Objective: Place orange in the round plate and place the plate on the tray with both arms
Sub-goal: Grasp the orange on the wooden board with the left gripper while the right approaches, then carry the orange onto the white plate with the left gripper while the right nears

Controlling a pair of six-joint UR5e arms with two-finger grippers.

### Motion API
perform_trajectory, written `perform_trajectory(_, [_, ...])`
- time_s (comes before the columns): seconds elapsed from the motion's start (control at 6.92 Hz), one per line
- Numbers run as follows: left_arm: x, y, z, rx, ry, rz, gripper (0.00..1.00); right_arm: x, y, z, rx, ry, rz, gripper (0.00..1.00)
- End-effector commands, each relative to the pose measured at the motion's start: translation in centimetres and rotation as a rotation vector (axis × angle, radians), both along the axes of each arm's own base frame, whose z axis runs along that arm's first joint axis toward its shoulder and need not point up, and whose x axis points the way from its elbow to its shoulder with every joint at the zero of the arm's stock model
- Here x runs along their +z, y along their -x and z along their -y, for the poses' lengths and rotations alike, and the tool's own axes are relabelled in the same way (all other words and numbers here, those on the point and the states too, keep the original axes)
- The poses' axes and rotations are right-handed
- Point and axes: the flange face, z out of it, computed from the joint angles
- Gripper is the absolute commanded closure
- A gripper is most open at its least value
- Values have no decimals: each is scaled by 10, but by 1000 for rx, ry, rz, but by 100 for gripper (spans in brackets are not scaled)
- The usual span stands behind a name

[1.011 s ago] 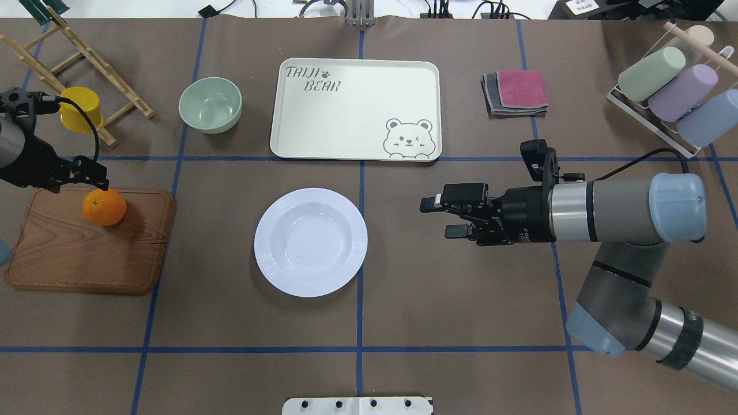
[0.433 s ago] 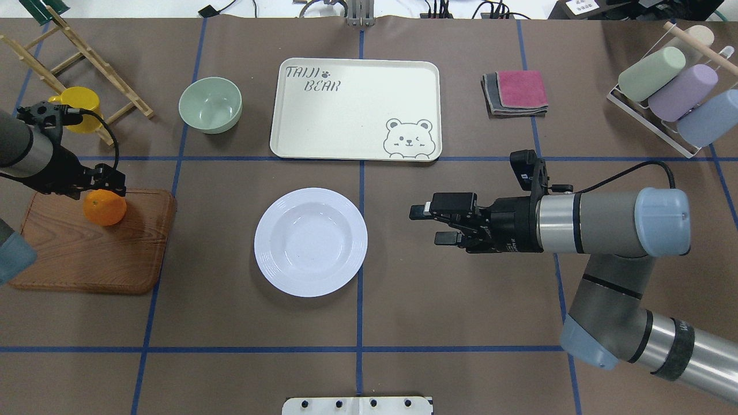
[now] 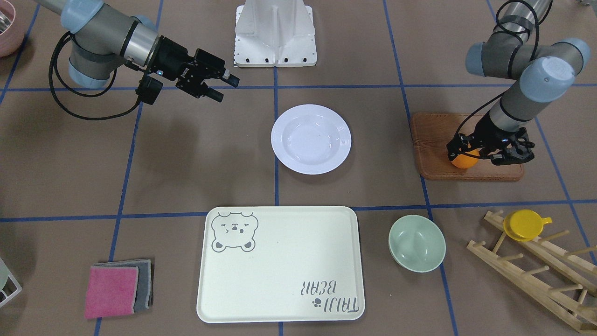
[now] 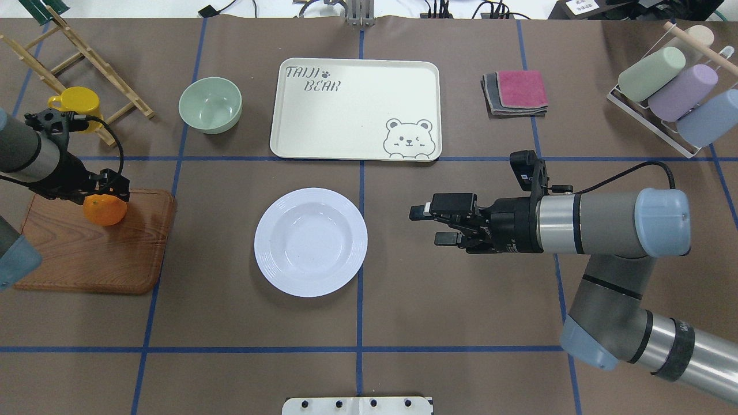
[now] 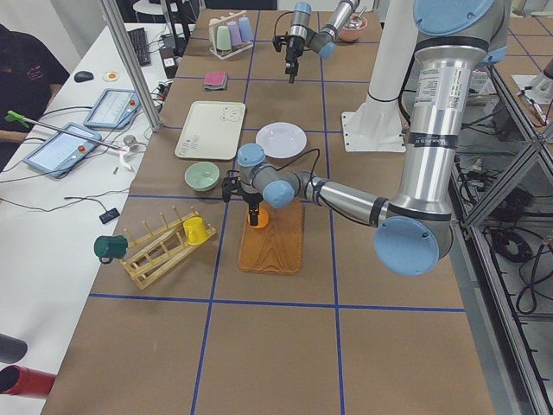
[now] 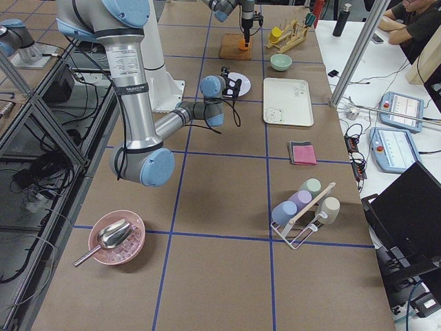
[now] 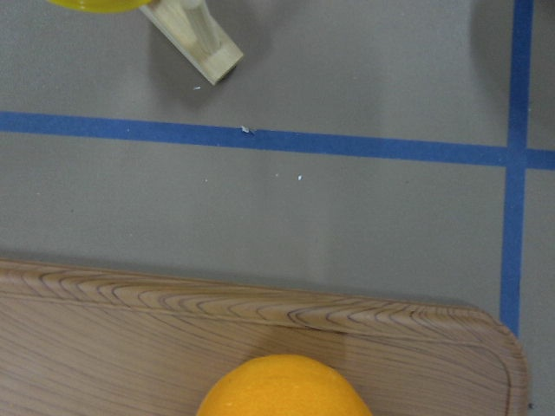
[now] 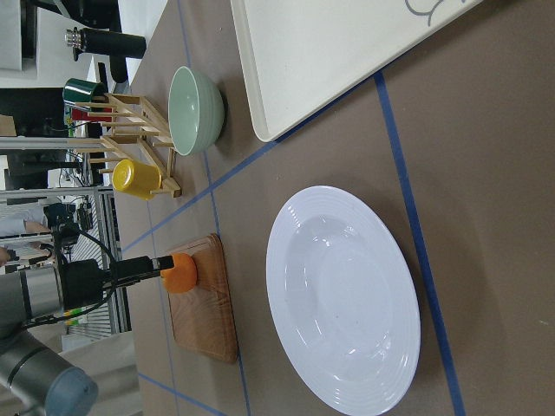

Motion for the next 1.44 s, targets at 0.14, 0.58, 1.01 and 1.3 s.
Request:
perform_trajectory(0.14, [10, -5, -4, 9, 17, 9, 4, 0, 0, 0, 0, 0, -1, 0])
perform_trajectory(0.58, [4, -11, -7, 24, 21, -4, 28, -1, 1, 0, 0, -2, 0, 0])
perform_trajectory(1.01, [-61, -32, 11, -12, 66, -103, 30, -9, 30, -4, 116, -5, 70, 0])
perform_trajectory(1.3, [-158, -97, 18, -63, 143, -172, 30, 17, 76, 13, 170, -23, 75, 0])
